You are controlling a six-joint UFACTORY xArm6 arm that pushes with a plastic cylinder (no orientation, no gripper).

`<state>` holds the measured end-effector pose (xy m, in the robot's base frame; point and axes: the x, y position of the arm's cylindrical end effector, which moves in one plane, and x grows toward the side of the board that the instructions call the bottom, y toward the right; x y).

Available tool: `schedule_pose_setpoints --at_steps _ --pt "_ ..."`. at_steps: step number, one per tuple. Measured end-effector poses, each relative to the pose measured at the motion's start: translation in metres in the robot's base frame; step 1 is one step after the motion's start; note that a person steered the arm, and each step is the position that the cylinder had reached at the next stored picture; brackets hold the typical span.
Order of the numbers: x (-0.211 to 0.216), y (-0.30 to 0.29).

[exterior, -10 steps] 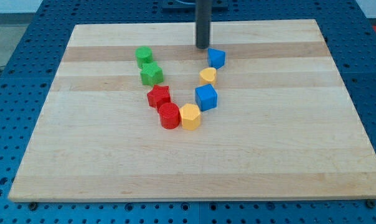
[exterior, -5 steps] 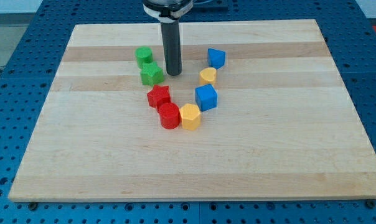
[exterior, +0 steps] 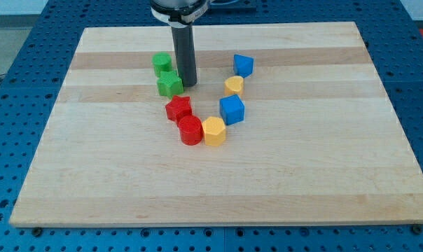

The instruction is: Adjust the green star to the bottom of the green circle

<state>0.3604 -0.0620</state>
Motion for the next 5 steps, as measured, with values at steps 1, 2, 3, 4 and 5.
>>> schedule_pose_setpoints --at_steps 1,2,3,4,5 --pt "0.000 -0.006" --pt "0.003 -0.013" --pt "0.003 -0.007" --pt "0.003 0.009" --pt "0.010 0.018"
